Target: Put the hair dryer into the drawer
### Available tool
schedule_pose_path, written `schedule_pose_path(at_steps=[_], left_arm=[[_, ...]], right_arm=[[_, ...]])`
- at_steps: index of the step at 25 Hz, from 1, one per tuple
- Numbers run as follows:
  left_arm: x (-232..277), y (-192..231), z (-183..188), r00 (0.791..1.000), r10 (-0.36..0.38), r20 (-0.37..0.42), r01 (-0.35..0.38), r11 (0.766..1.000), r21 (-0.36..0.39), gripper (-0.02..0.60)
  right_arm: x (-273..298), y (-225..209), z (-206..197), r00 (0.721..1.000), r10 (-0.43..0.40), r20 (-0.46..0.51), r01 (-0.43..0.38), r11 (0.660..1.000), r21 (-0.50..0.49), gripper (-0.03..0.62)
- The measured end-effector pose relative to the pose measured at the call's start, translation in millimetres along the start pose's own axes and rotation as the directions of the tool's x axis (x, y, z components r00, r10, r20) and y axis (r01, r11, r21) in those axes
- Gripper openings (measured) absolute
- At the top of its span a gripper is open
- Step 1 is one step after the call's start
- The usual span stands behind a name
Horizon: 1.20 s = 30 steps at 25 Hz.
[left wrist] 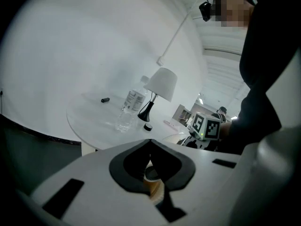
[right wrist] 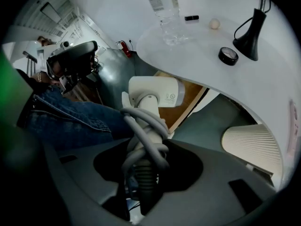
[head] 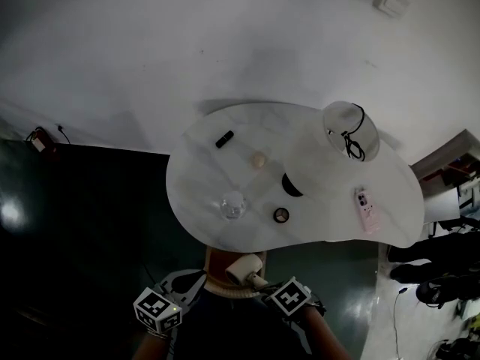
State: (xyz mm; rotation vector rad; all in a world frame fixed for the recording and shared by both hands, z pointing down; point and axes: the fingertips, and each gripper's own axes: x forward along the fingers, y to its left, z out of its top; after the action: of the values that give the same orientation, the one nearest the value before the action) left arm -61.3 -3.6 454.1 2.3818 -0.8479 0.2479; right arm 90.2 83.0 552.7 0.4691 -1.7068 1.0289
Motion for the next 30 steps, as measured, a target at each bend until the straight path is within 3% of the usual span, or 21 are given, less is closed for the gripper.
schedule_pose_path(at_steps=[13, 30], left_arm=[[9, 54, -4, 0.995, -0.070, -0.074, 0.070, 0.998, -0.003, 0.008], [18, 76, -32, 0.987, -0.112, -0.112, 0.106, 0.992, -0.063, 0.008]], right_arm=[[31, 1, 32, 0.999, -0.033, 0.019, 0.030, 0.989, 0.143, 0.184], [60, -3, 39, 0.998, -0.069, 0.002, 0.067, 0.973, 0.223, 0.184]])
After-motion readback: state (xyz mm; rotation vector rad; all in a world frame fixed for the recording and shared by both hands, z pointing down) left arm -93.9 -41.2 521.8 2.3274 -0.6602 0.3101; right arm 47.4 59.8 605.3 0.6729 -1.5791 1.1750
